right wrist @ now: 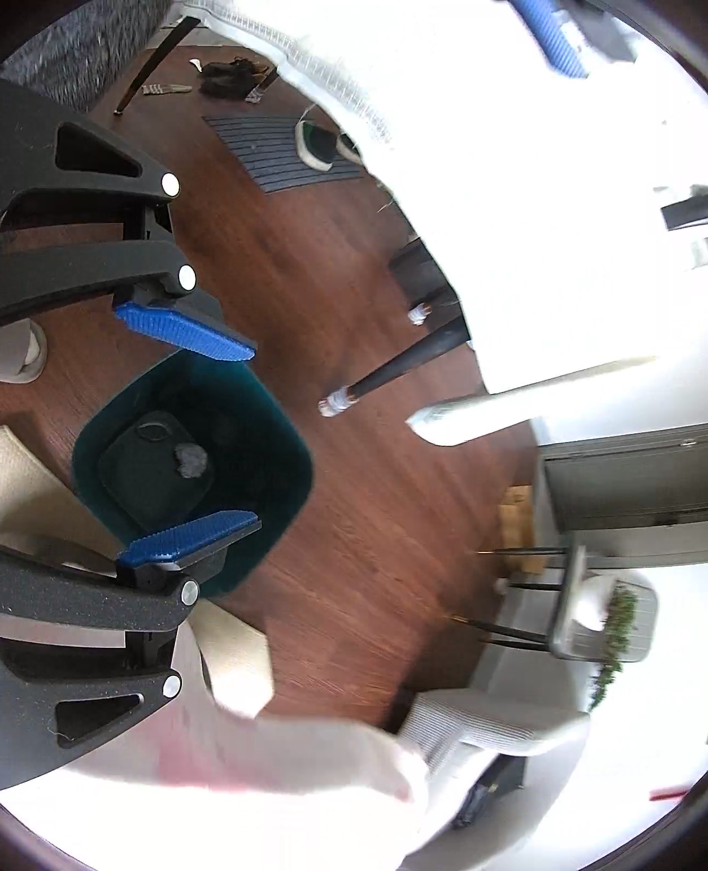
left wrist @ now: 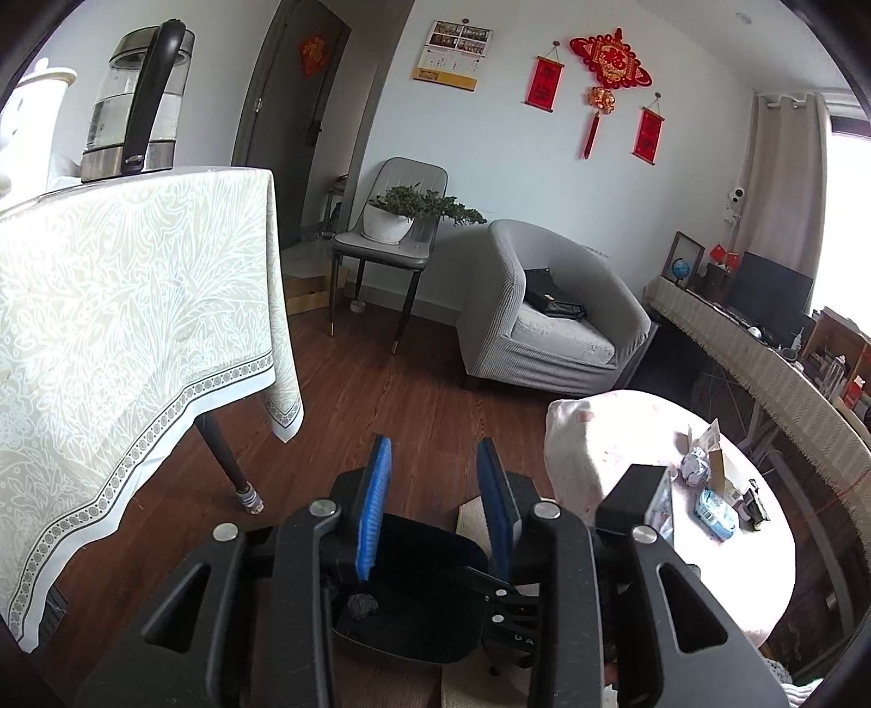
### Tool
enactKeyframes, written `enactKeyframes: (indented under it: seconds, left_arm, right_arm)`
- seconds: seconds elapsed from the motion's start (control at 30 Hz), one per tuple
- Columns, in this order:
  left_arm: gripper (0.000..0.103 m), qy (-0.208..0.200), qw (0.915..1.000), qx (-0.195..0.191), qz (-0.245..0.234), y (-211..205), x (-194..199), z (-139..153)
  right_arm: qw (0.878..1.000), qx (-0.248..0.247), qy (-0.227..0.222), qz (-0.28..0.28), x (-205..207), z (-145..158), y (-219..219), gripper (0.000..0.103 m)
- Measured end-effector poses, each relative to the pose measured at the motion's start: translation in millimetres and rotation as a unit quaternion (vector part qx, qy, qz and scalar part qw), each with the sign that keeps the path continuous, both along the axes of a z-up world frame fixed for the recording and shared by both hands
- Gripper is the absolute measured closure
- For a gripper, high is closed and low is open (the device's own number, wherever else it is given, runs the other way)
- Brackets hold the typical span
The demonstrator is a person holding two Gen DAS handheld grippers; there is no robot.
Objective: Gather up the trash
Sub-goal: 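Open the left gripper over the bin while the right gripper drops the tape roll in, then return both tools to the table toward the wipes pack and tissue bag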
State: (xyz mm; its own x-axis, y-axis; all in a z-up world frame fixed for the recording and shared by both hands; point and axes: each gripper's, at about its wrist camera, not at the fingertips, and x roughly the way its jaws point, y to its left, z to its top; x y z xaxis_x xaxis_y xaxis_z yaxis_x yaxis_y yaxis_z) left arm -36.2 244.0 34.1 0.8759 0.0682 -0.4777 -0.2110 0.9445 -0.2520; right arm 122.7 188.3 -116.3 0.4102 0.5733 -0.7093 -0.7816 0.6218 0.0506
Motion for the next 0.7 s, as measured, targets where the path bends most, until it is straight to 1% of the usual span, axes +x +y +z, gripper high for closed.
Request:
enactKeyframes:
  seconds: [0.03,0.13,0.2,0.27,0.3,0.37,0.53,0.7]
  left_arm:
    - [0.061,-0.003,1.0,-0.001,-0.003,-3,2,2]
    - [0.058,-0.004,0.9999,-0.001,-0.01,-14,10,3]
    - [0.054,-0.004,0.9998,-0.005,-0.019,-23,17,4]
    - [0.044,-0.005,0.9993,-0.018,-0.034,-34,25,5]
    - [0.043,-0.006,0.999,-0.017,-0.04,-40,29,7]
    - [0.036,-0.01,0.9983,-0.005,-0.057,-58,39,9]
    - [0.025,-0.007,0.9932,0.001,-0.116,-106,61,5]
    - [0.018,0.002,0.9849,0.027,-0.171,-158,79,-4]
  right_arm:
    - [1.0,0.003,-0.008,-0.001,-3,10,-8,0.045]
    - [1.0,0.012,-0.023,-0.011,-6,31,-33,0.045]
    - [0.999,0.016,-0.034,-0.023,-6,44,-55,0.045]
    - [0.998,0.019,-0.042,-0.041,-3,55,-78,0.045]
    - [0.997,0.023,-0.046,-0.051,-2,60,-92,0.045]
    - [0.996,0.026,-0.053,-0.071,1,67,-116,0.045]
    - [0.991,0.033,-0.053,-0.122,14,76,-179,0.045]
    - [0.984,0.045,-0.053,-0.164,19,81,-238,0.045]
